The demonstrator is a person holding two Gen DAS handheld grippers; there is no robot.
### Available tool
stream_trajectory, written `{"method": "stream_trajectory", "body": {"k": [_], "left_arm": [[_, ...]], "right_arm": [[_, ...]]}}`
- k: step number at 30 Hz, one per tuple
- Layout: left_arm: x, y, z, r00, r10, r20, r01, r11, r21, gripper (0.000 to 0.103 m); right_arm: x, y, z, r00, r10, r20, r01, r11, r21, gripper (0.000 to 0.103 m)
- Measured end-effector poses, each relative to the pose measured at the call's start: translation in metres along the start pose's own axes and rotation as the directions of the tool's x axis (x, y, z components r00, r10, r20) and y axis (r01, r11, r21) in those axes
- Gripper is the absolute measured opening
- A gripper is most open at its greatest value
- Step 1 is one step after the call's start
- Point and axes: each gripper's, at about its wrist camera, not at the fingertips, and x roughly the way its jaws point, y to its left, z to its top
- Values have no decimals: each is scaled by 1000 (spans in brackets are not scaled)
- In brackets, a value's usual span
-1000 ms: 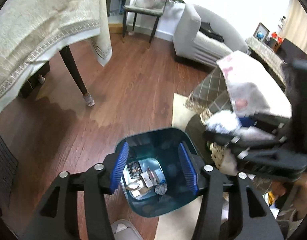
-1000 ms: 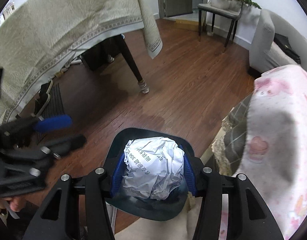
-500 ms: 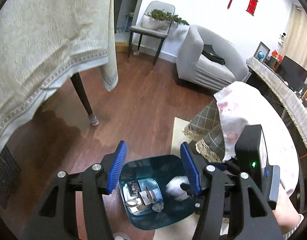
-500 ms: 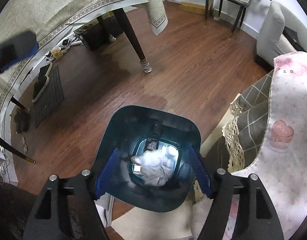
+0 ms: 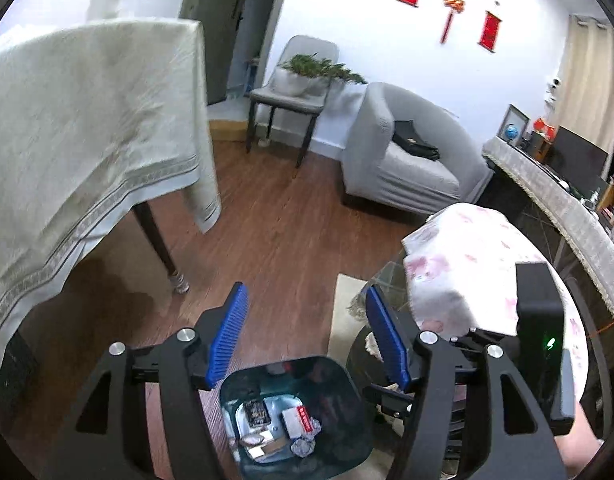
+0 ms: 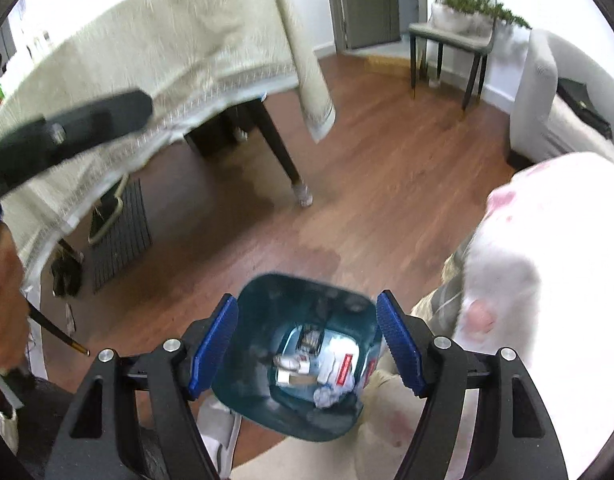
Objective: Collect trash
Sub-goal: 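Move both grippers back to the table toward the white plastic lid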
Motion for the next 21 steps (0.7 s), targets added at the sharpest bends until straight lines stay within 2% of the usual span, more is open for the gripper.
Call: {"method": "stream_trajectory", "body": {"k": [6, 14, 21], "left_arm": [[1, -27, 11, 999, -34, 39, 33, 999, 29, 67], [24, -65, 18, 999, -51, 19, 50, 996, 69, 69], [42, -100, 12, 996, -88, -14, 88, 992, 89, 69]], "right_arm": [[-26, -30, 7, 998, -27, 60, 25, 999, 31, 73], [-47, -75, 3, 993, -63, 96, 56, 996, 76, 73], [-77, -108, -17, 981, -141, 132, 127, 986, 109, 73]]}}
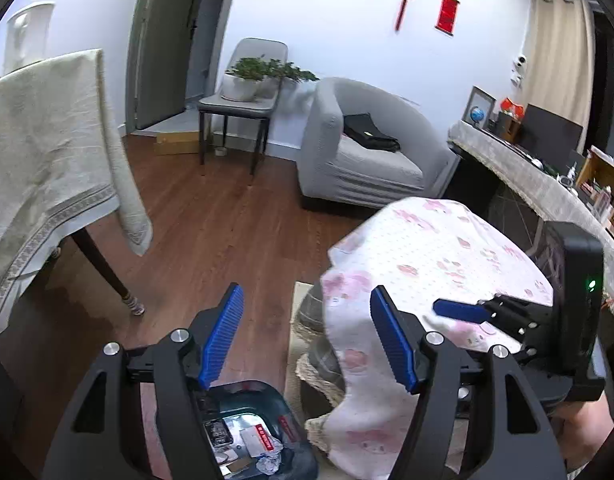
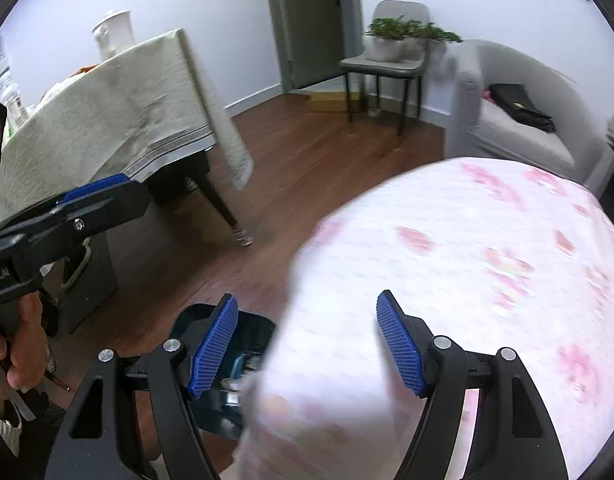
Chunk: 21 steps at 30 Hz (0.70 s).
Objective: Collect trash
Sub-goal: 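Move both grippers back to the table toward the white plastic lid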
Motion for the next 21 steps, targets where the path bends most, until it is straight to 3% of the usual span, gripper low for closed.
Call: {"method": "stream_trajectory", "body": {"k": [9, 15, 21], "left_arm": [[23, -49, -7, 998, -57, -37, 58, 998, 38, 69], [40, -82, -19, 993, -91, -76, 98, 990, 105, 69], [59, -114, -34, 983, -127, -131, 150, 971, 185, 69]], "right_arm": [[-42, -77, -19, 993, -92, 77, 79, 985, 150, 73], [-54, -108, -32, 991, -116, 66, 102, 975, 196, 64], [-54, -133, -41, 997, -18, 72, -4, 954, 300, 55]]}}
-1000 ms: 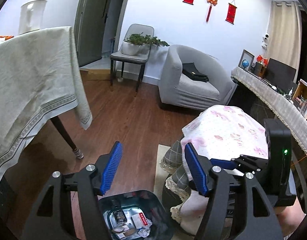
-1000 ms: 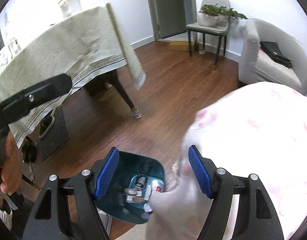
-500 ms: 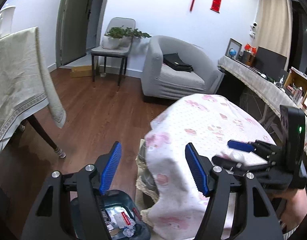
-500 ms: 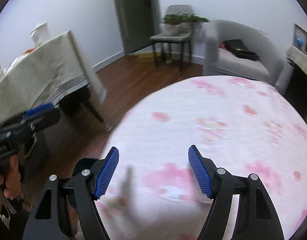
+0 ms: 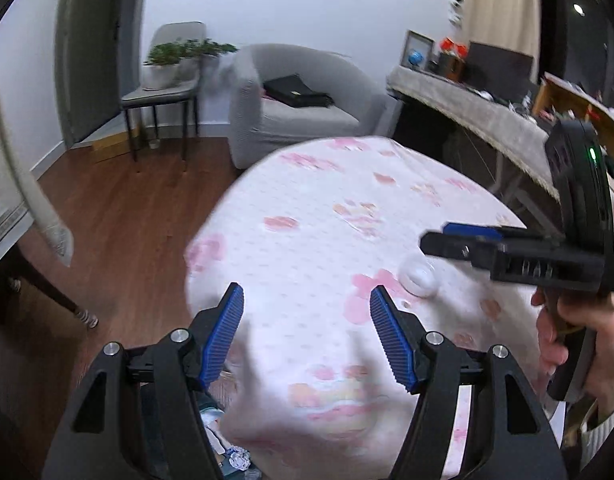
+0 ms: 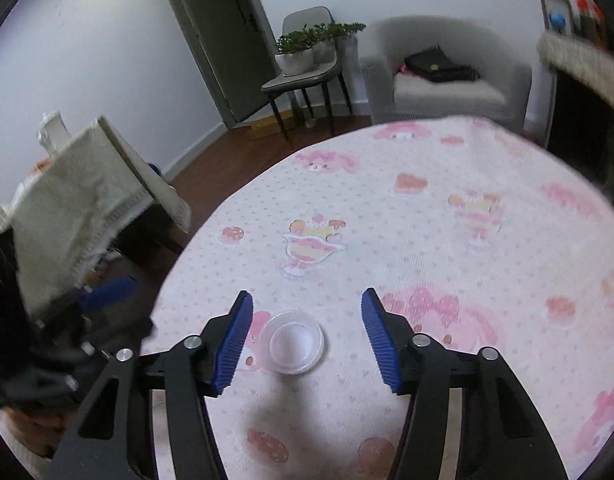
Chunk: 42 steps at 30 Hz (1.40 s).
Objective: Collect trash
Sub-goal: 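Move both grippers back to the table toward the white plastic lid, then grasp the white plastic lid with the right gripper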
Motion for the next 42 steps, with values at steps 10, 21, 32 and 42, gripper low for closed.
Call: {"method": "stream_trajectory", "body": {"k": [10, 21, 32, 42], "left_arm": [[24, -35, -10, 995, -78, -67, 84, 992, 96, 68], [29, -42, -16, 986, -123, -109, 134, 986, 102, 59], [24, -40, -18, 987, -129, -96, 139, 985, 102, 52], [2, -16, -22, 994, -91, -61, 96, 992, 86, 40]], "right_arm": [[3, -10, -5, 998, 52, -35, -51, 998, 34, 34], [18, -4, -10, 995, 59, -80, -58, 998, 14, 7], [17, 21, -7, 978, 187, -94, -186, 982, 22, 7], [32, 61, -11, 961, 237, -141, -242, 970, -18, 7]]}}
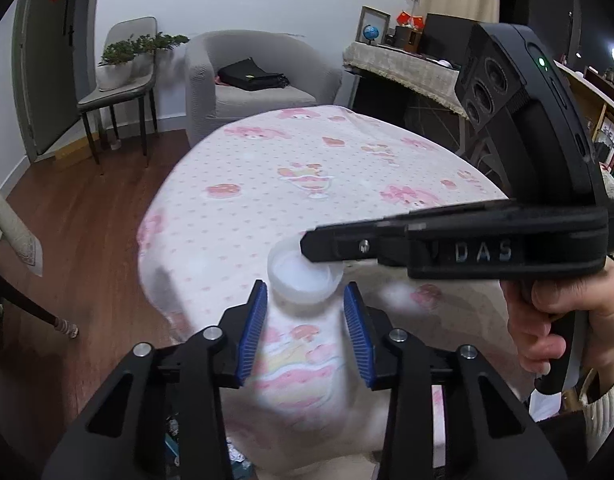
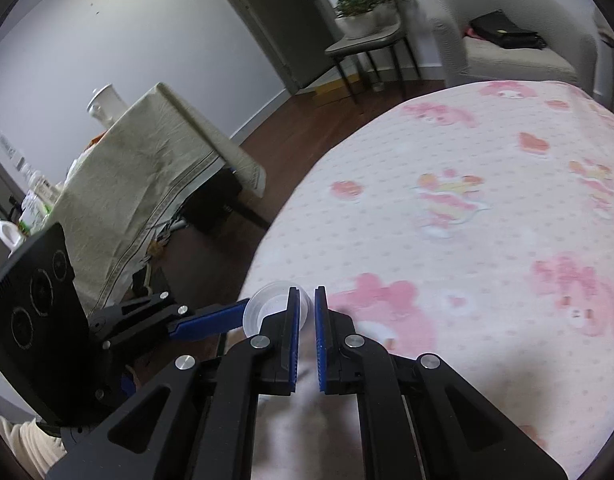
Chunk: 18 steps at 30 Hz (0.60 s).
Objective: Collect trash
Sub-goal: 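Grasp the white plastic lid with the right gripper, then carry the white lid over the bin and open the right gripper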
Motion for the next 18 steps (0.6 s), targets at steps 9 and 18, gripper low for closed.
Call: {"method": "stream_trajectory", "body": {"k": [9, 18], "left_arm": [[-23, 19, -10, 999, 43, 12, -42, 999, -13, 39], [-46, 50, -23, 997, 80, 18, -79, 996, -45, 38]], "right_arm": [[18, 28, 1, 1000, 30, -9, -30, 999, -10, 7], [46, 59, 6, 998, 60, -35, -61, 997, -36, 7]]}}
